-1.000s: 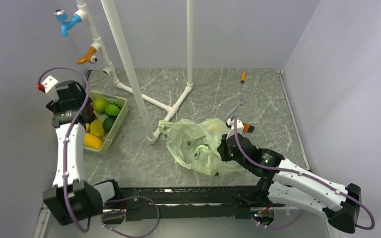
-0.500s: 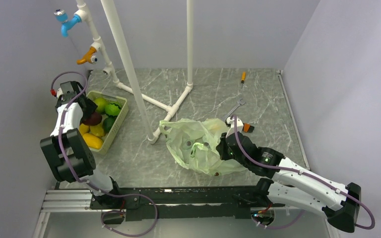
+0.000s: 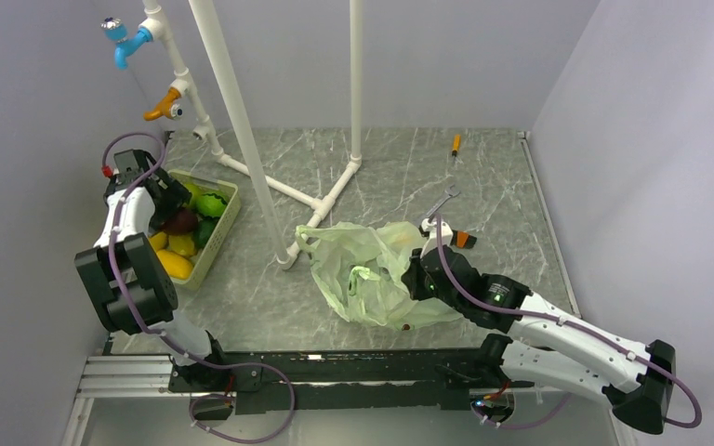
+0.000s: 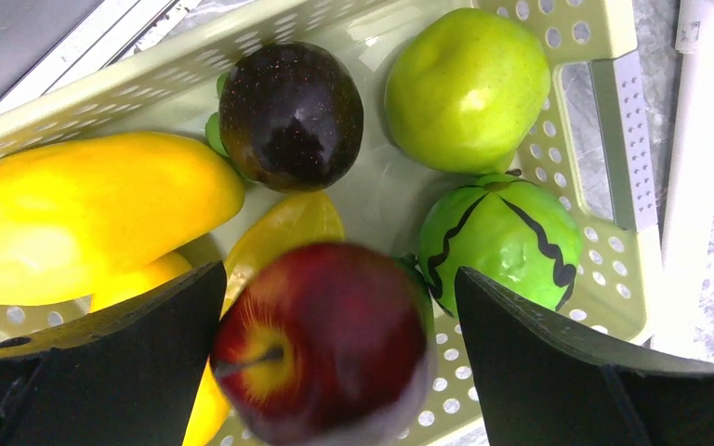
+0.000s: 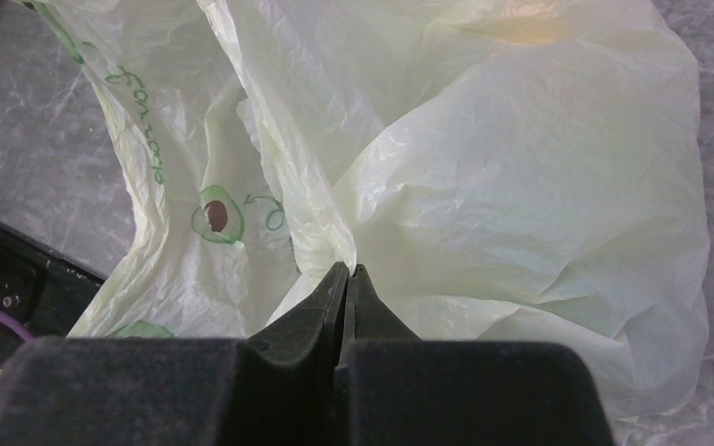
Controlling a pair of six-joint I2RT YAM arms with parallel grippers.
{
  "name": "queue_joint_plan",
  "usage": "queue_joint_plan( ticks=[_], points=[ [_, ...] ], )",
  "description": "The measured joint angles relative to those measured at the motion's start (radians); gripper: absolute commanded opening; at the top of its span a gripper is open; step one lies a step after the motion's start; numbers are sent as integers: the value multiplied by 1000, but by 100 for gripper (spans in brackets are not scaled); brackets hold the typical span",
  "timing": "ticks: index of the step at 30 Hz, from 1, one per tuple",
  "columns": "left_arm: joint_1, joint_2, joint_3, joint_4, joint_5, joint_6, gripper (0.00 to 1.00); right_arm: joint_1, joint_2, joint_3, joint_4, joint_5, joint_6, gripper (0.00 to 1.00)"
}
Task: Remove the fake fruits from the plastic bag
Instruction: Place the fake fruit in the bin, then adjust the plastic bag at the center of the board.
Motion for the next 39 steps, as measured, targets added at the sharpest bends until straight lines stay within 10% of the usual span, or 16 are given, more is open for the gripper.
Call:
queue_joint_plan(
  ticks=[26, 39],
  points=[
    [-242, -481, -136, 56, -229, 44, 99, 0, -7, 3, 9, -34, 0, 0],
    [-385, -1135, -561, 41, -111, -39, 92, 0, -41, 3, 8, -53, -45, 0]
  ],
)
